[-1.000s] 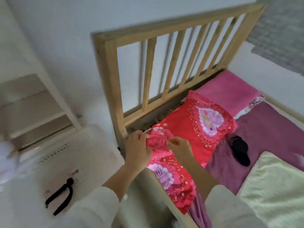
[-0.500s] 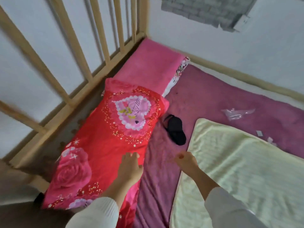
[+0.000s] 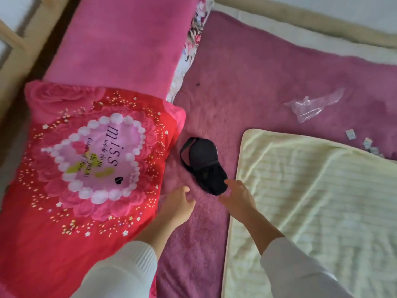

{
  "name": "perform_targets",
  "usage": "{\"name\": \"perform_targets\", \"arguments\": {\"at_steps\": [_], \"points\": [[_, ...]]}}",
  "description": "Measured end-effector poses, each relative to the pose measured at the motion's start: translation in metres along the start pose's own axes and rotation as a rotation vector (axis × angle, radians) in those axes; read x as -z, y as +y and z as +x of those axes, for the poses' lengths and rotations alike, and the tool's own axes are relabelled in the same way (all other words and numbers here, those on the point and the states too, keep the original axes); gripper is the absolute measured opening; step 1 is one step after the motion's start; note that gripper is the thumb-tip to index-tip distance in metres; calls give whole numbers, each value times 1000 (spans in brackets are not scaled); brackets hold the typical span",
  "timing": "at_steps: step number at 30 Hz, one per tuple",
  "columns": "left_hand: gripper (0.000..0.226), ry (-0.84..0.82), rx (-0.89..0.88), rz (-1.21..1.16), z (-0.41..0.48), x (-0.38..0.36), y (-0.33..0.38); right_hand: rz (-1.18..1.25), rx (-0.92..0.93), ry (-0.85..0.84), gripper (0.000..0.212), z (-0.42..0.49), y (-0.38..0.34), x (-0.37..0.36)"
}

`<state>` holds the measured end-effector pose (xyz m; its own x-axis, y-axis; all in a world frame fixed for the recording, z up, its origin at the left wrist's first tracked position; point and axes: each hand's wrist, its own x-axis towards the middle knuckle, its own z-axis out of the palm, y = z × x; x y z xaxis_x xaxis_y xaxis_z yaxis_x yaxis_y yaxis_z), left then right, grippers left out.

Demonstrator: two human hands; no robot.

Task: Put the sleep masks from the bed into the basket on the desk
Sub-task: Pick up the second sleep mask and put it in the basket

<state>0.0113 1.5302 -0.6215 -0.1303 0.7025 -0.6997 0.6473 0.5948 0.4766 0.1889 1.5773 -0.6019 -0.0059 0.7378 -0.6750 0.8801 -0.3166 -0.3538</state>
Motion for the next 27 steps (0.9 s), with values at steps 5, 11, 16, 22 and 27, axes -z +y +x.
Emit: {"name": "perform_targets", "arguments": {"at_steps": [5,11,16,22,27], "points": [[35,29,196,-394,52,-26,5,-548,326,-15,84,39,17,-36],[20,52,280,-674,70,-40,7,-510,386,108,51,55,20,-48],[19,-38,372,-911,56,-23,17,-172,362,90,30,38,2,-19],[22,-159,451,-1221,5,15,34,164,383,-35,23,-32,-18,11],[21,-174,411,-1140,-70,39,34,351,353,-26,32,-114,-32,37]]}}
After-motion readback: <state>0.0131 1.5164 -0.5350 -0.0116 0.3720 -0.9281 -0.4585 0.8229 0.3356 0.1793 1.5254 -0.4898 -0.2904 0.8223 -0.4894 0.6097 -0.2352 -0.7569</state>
